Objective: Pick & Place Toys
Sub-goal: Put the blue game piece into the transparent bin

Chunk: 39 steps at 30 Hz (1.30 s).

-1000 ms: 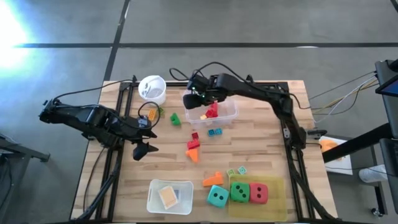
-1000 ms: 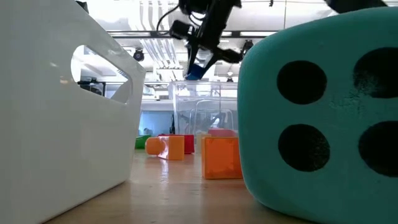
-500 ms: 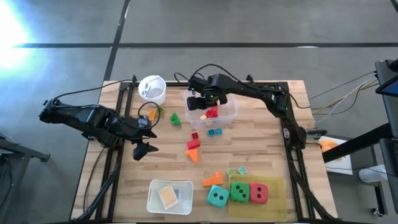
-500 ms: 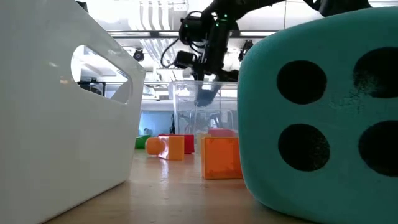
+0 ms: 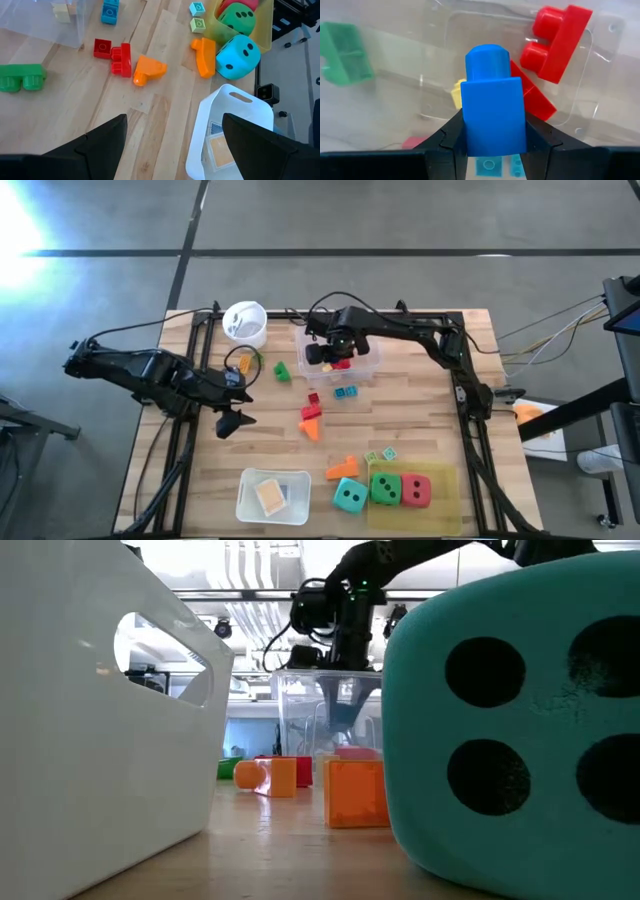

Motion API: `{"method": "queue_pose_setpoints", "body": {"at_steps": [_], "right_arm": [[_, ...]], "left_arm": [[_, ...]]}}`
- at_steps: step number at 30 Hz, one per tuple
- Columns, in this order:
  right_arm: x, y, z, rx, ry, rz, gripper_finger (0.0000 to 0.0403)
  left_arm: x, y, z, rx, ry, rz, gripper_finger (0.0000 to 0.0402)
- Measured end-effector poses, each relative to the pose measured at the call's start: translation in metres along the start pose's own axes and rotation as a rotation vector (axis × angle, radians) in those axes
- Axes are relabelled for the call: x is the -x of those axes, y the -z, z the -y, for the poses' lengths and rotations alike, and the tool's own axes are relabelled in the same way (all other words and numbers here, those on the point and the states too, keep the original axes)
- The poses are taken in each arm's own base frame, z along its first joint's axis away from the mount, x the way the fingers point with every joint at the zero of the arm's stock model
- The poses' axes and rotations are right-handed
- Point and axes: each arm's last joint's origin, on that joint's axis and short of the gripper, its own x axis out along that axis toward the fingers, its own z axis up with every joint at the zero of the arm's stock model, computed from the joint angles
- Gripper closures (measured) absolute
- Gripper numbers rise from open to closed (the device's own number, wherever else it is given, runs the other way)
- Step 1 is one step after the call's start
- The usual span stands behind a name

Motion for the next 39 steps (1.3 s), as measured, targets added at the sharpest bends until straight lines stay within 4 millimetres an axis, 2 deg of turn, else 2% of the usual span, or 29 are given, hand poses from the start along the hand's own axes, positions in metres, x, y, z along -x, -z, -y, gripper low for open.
{"method": "queue_pose_setpoints", "body": {"at_steps": [15, 35, 37, 39], "right_arm": [[-0.033, 0.011, 0.007, -0.020, 0.033, -0.003, 0.0281], [-0.031, 0.011, 0.006, -0.002, 0.033, -0.001, 0.0281], [-0.031, 0.011, 0.005, 0.008, 0.031, 0.001, 0.0258], [-0.030, 0.010, 0.005, 0.017, 0.028, 0.003, 0.0214]], "left_arm": [[0.000, 0.000, 0.000, 0.000, -0.001, -0.001, 0.0071], [0.000, 0.000, 0.000, -0.003, -0.001, -0.002, 0.0071], [0.000, 0.000, 0.000, -0.003, -0.001, -0.001, 0.0071], [0.000, 0.000, 0.000, -0.003, -0.001, -0.001, 0.0071]]}}
